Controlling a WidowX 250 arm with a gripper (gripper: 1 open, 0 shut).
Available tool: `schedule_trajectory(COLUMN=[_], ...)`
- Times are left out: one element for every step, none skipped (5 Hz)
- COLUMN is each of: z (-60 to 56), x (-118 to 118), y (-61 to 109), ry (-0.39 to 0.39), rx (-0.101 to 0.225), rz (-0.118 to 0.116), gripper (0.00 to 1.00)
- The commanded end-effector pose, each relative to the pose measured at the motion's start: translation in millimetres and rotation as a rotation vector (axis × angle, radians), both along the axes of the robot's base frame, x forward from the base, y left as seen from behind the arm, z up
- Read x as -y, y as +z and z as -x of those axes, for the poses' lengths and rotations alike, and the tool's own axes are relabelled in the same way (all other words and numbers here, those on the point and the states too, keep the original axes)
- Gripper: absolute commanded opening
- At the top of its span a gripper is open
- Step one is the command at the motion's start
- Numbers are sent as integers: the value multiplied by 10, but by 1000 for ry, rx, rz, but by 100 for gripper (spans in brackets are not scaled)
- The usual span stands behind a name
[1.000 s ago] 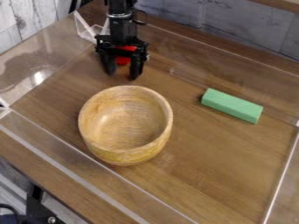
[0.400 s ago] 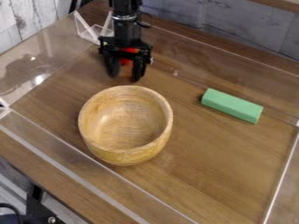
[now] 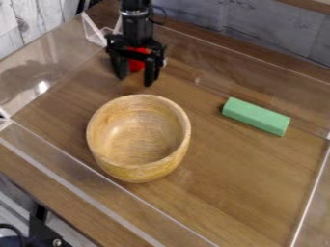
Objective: Move the red fruit to the right
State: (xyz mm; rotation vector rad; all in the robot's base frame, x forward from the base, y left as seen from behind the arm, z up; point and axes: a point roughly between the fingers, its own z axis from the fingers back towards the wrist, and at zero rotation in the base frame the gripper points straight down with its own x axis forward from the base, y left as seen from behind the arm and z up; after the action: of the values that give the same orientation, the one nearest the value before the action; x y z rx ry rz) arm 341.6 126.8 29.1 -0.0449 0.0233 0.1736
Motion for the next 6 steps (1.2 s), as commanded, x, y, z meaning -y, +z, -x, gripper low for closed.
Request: schedule_trajectory(z=[-13, 50, 84, 112, 193, 186], x=[-49, -11, 1, 0, 48, 117], y=[234, 226, 298, 346, 282, 298], ry=[32, 52, 60, 67, 87, 100], rx=[89, 92, 89, 78, 73, 68], rz=[-43, -45, -43, -40, -37, -43], gripper=[100, 100, 100, 100, 100, 100])
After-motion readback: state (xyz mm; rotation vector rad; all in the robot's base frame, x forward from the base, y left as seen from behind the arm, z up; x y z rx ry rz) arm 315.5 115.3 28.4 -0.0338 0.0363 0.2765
